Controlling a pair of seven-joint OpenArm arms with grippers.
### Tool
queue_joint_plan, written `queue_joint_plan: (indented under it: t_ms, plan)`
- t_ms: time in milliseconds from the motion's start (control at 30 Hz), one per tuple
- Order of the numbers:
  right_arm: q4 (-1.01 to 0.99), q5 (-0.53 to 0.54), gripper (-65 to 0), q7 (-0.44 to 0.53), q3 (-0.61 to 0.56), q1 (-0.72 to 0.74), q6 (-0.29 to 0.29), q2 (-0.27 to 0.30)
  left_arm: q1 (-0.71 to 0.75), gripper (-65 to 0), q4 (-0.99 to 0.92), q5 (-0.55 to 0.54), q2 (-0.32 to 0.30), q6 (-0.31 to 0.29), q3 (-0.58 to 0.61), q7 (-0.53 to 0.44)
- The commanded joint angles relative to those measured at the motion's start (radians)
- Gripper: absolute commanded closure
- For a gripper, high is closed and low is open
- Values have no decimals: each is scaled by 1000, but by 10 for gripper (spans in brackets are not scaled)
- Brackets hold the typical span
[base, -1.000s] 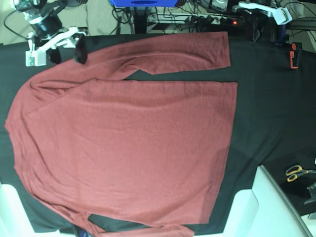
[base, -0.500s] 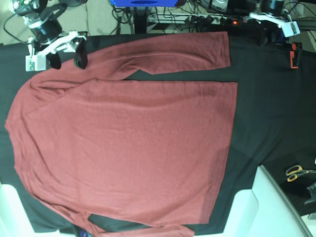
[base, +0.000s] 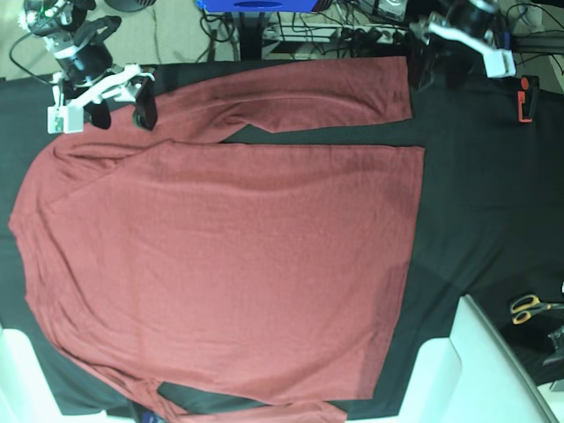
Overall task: Fold the T-shirt properly
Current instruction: 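Move right gripper to the shirt shoulder corner, left gripper to the sleeve cuff, then grasp the red shirt edge with both grippers and pull toward the robot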
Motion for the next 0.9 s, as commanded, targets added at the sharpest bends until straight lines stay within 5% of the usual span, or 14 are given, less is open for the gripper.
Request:
queue_joint_plan:
  t_ms: [0,133,867]
  plan:
    - [14,10,-480,25,5,-3,10,4,5,-490,-7,-12,-3,-5,-8,-1]
    - [14,10,-480,25,5,-3,10,7,-30,-448,-62,-12,3,-5,-8,9]
    - [14,10,-480,25,5,-2,10,7,-170,-449,-184,-6,47,-3,91,88]
